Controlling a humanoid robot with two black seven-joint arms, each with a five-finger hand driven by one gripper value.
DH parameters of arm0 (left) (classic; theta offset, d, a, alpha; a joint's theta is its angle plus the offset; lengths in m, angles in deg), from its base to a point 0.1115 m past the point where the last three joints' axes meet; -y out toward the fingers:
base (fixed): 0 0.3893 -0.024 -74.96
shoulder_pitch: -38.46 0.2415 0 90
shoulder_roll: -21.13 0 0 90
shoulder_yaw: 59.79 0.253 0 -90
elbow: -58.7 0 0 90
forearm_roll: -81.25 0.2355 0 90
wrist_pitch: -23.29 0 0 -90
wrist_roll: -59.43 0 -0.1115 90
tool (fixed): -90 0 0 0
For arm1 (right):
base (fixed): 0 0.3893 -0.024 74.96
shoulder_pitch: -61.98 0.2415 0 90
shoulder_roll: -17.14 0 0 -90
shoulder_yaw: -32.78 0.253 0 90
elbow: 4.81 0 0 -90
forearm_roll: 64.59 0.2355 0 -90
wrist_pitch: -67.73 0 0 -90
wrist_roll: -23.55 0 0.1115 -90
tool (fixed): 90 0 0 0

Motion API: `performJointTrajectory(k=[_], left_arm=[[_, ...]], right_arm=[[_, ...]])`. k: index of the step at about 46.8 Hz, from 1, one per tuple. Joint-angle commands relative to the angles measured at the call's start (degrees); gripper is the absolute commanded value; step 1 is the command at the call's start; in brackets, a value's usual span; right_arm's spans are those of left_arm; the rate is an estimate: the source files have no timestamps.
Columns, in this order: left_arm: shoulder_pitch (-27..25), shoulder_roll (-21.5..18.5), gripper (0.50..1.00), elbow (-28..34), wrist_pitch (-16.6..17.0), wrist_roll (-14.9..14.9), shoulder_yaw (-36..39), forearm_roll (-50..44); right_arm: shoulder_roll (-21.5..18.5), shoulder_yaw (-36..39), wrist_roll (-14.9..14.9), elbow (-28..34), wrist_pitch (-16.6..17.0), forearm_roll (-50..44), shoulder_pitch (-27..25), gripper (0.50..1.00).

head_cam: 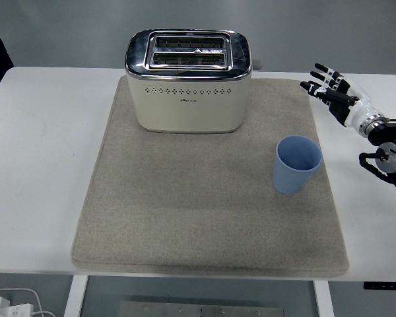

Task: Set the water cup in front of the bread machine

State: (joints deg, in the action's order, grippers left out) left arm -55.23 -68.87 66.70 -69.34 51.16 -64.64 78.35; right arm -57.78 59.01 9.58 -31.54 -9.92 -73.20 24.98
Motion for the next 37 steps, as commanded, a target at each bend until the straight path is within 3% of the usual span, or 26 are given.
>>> performJointTrajectory(k=[1,24,29,37], left_arm=[[0.0,0.0,1.0,0.0,0.0,0.0,-0.07,0.0],[0.0,0.0,1.0,0.0,0.0,0.44,-0.07,-0.09],[0.0,0.0,1.0,0.0,0.0,0.53,-0.07,-0.09],[0.0,0.0,1.0,0.0,0.0,0.53,-0.16,-0.09]], right_arm=[[0.03,0.04,0.0,0.01,0.04,0.0,0.08,0.928],[0.82,0.04,-0.79,-0.17,1.18,0.27,-0.27,0.928],[2.75,0.13,-3.25,-1.13,3.64,0.27,-0.7,0.928],[6.79,0.22,-4.13,-4.65,5.92,0.27,-3.43,0.928]])
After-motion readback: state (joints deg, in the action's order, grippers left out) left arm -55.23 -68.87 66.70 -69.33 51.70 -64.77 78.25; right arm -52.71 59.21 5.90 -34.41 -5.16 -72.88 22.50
